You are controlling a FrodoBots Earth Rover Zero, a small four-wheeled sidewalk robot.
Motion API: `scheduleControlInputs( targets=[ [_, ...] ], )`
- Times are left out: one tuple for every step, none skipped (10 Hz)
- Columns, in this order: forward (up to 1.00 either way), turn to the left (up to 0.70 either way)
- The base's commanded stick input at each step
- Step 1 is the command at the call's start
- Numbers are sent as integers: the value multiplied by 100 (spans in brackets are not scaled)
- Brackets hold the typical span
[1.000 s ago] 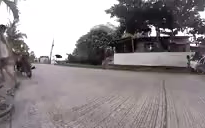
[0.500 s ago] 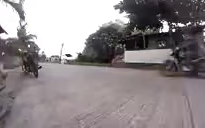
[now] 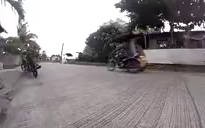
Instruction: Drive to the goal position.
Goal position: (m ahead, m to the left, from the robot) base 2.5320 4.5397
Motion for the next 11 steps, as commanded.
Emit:
scheduleControlInputs(
  targets=[
    [0, 0],
    [0, 0],
    [0, 0],
    [0, 0],
    [0, 0],
    [0, 0],
    [0, 0],
    [0, 0],
    [70, 27],
    [70, 27],
    [70, 27]
  ],
)
